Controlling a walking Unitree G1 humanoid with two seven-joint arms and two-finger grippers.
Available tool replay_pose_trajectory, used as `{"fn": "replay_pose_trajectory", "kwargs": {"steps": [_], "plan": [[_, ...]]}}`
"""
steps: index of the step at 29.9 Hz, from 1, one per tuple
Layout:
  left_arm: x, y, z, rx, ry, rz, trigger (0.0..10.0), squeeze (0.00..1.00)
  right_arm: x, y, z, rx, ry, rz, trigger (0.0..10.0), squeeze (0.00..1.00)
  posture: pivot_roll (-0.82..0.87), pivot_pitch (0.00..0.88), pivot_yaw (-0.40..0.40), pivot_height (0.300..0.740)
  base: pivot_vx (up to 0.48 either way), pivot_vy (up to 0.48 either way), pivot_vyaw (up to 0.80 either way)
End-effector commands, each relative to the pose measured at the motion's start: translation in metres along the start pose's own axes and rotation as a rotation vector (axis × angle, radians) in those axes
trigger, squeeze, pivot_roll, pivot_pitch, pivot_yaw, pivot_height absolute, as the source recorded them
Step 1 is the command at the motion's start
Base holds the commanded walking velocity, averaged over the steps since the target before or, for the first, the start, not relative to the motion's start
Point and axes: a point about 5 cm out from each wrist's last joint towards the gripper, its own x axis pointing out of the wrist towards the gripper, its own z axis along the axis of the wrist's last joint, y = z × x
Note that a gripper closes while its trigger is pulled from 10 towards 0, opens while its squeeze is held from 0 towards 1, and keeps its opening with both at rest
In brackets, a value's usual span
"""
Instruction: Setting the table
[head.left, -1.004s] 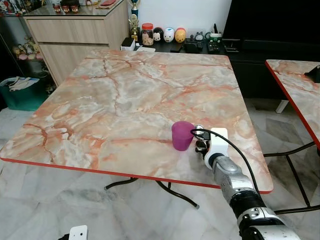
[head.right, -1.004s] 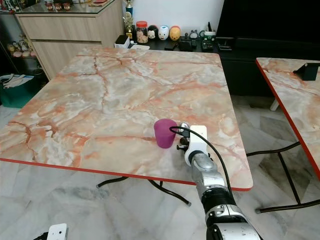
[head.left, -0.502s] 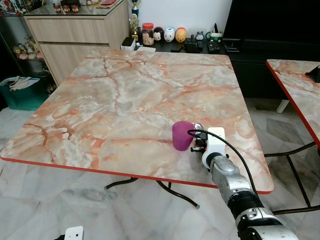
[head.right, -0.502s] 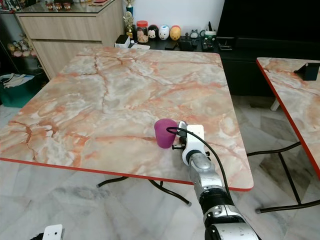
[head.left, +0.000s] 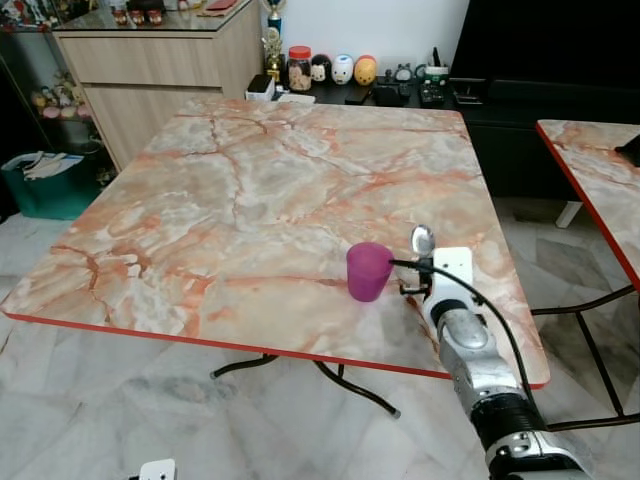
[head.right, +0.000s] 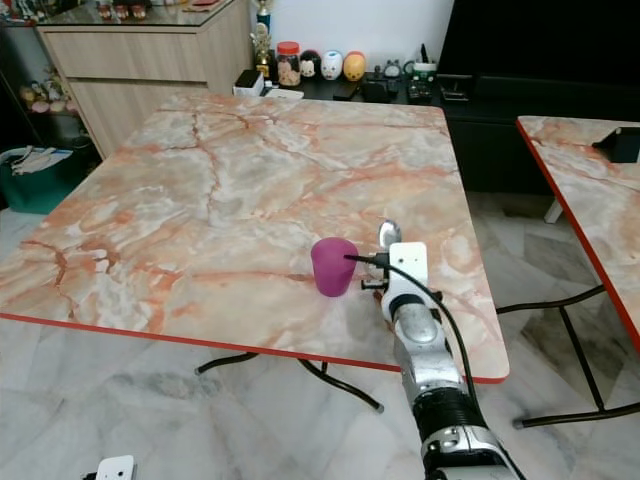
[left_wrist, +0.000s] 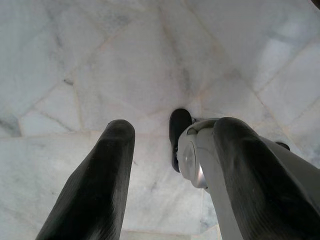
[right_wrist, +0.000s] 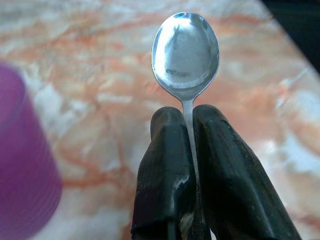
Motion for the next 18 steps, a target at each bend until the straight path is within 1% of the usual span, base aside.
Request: {"fn": "replay_pose_trajectory", "kwargs": {"steps": [1,2,3,4,5,6,12,18], "plan": [[0.000,0.000,0.001,0.030,-0.001,0.002,10.0,0.00,-0.002,-0.008,0.021,-0.004,-0.132,-0.038,10.0,0.00,-0.05,0.000,0.011,0.720,0.000,0.000,0.00],[0.000,-0.001,0.001,0.031,-0.002,0.001,10.0,0.00,-0.003,-0.009,0.024,-0.006,-0.157,-0.044,10.0,0.00,-0.05,0.000,0.011,0.720,0.000,0.000,0.00],[0.000,-0.001,0.001,0.033,-0.003,0.000,10.0,0.00,-0.005,-0.010,0.034,-0.022,-0.213,-0.044,10.0,0.00,-0.05,0.000,0.012,0.720,0.000,0.000,0.00],[0.000,-0.001,0.001,0.033,-0.003,0.000,10.0,0.00,-0.005,-0.010,0.034,-0.022,-0.213,-0.044,10.0,0.00,-0.05,0.000,0.012,0.720,0.000,0.000,0.00],[0.000,0.000,0.002,0.043,-0.004,0.000,10.0,0.00,-0.010,-0.011,0.051,-0.049,-0.313,-0.039,10.0,0.00,-0.06,0.000,0.011,0.720,0.000,0.000,0.00],[0.001,0.000,0.002,0.046,-0.004,0.000,10.0,0.00,-0.011,-0.011,0.055,-0.057,-0.340,-0.038,10.0,0.00,-0.06,0.000,0.011,0.720,0.000,0.000,0.00],[0.001,0.000,0.003,0.068,-0.008,0.003,10.0,0.00,-0.015,-0.011,0.064,-0.068,-0.390,-0.044,10.0,0.00,-0.06,0.000,0.011,0.720,0.000,0.000,0.00],[0.001,-0.003,0.005,0.070,-0.021,0.004,10.0,0.00,-0.013,-0.003,0.071,-0.053,-0.416,-0.020,10.0,0.00,-0.05,0.000,0.004,0.720,0.000,-0.477,0.00]]}}
